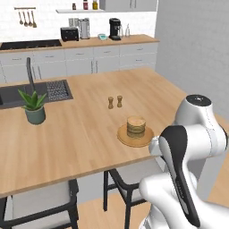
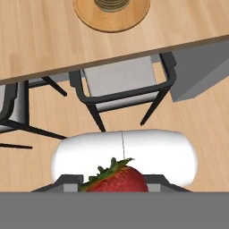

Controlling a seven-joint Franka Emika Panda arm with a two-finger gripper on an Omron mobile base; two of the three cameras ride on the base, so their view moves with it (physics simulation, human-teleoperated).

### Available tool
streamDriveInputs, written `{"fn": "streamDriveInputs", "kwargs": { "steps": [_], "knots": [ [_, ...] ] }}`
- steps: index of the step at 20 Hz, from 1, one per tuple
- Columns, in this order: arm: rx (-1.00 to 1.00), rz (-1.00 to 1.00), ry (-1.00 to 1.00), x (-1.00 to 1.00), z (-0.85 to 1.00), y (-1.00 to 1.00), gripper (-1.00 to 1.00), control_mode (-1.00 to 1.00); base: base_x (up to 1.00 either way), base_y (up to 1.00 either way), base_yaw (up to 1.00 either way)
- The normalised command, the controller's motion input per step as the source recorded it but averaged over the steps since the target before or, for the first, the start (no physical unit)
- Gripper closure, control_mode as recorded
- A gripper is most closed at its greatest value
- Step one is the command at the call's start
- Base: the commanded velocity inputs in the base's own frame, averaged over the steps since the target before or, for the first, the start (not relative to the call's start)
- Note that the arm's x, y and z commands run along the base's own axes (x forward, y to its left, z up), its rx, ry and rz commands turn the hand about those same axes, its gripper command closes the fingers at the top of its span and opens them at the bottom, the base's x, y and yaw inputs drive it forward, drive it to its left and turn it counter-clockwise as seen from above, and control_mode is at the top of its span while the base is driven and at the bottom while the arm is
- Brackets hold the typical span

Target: Take the strawberry from the fridge and place it on top of the pancake, located on the dining counter.

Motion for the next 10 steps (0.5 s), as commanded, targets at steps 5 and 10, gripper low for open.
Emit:
{"fn": "streamDriveInputs", "kwargs": {
  "steps": [5,10],
  "knots": [
    [0.00,0.00,0.00,0.00,0.00,0.00,1.00,1.00,0.77,0.01,0.00],
    [0.00,0.00,0.00,0.00,0.00,0.00,1.00,1.00,0.59,0.00,0.00]
  ]
}}
